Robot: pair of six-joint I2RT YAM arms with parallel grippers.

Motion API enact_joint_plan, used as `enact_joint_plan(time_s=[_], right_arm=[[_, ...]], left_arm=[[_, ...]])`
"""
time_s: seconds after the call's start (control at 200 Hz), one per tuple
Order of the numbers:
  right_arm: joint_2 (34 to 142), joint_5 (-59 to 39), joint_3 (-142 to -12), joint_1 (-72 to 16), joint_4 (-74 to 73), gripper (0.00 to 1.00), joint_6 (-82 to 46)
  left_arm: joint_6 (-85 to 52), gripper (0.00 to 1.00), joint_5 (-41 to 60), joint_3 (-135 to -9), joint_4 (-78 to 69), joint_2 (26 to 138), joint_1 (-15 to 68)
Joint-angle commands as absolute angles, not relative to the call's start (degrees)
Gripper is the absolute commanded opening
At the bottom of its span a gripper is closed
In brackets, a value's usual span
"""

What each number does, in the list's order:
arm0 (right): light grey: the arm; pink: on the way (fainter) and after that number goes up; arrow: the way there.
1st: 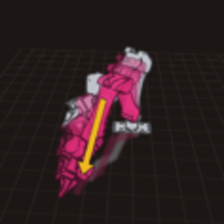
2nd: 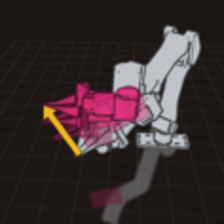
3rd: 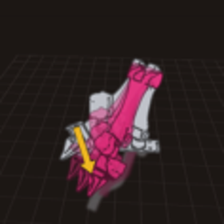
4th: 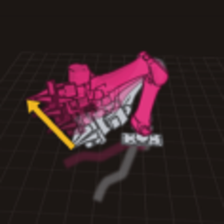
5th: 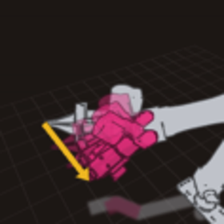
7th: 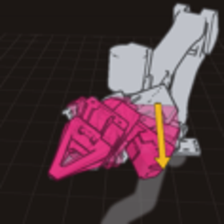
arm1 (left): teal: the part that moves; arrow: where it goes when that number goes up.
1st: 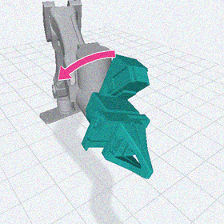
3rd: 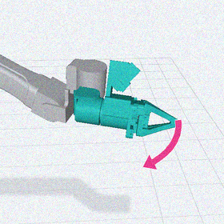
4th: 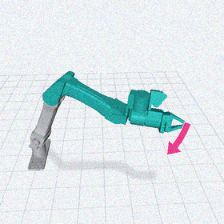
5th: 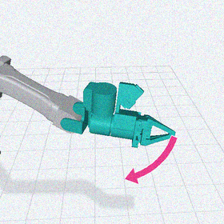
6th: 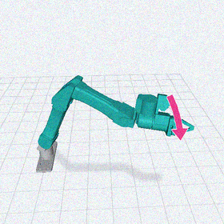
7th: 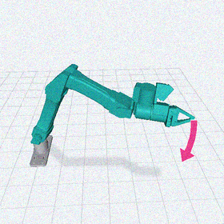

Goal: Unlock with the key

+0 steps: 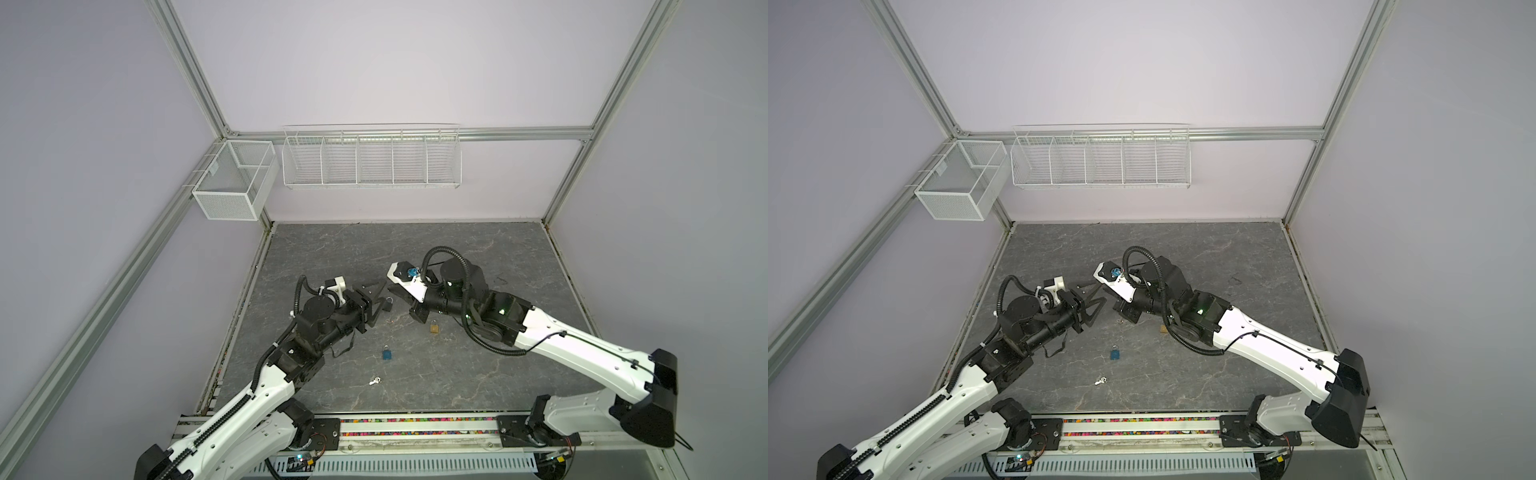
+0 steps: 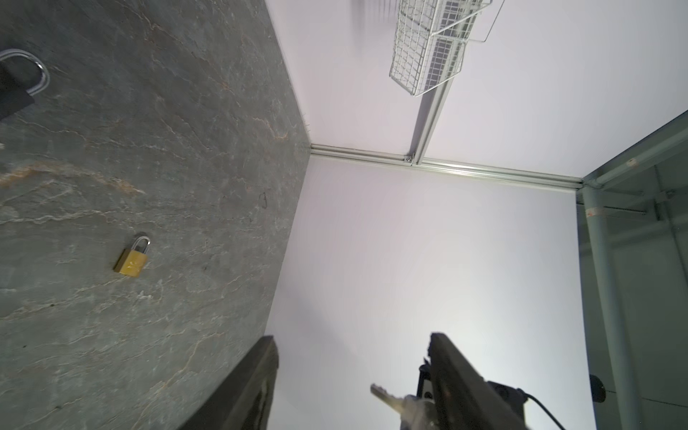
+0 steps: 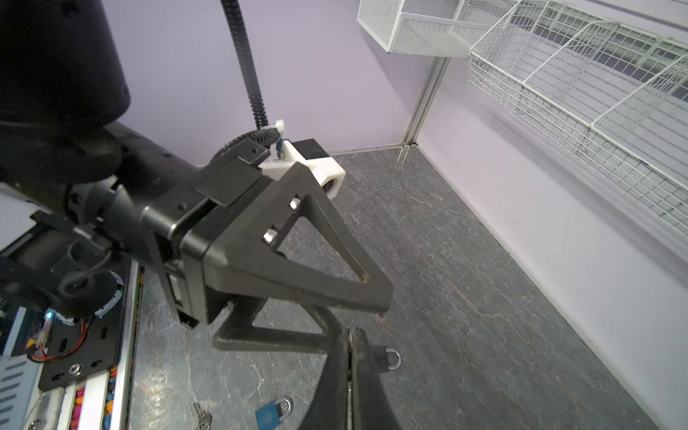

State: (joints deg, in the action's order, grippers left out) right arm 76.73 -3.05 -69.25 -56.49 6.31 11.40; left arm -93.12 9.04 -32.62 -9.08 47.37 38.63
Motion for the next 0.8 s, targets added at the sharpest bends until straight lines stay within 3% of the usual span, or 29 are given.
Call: enact_joint_plan(time_s=[0.0,0.155,0.28,0.545,0.795], right_arm=[[77.21,-1.77,-68.12,-56.14,-0.52,0.06,2.68],[77.02,4.75,-68.29,-53.96,0.72,0.06,-15.94],[79.34,6.51,-73.87,-53.00,10.26,0.07,-25.73],[83.00,12.58,-84.83,-52.94,30.59,0.07,-39.16],[80.76,17.68,-87.05,-55.35,35.08,0.07,-46.02]], left_arm=[[-96.76,0.65,3.90,-31.91,-15.66,47.02,39.80],[-86.49,0.67,-1.63,-31.99,-16.33,44.14,39.81],[-71.95,0.67,-3.90,-32.83,-14.99,43.51,39.82],[-30.43,0.60,2.23,-32.61,-12.62,43.51,39.88],[-15.07,0.50,10.97,-23.71,-31.02,41.41,39.90]])
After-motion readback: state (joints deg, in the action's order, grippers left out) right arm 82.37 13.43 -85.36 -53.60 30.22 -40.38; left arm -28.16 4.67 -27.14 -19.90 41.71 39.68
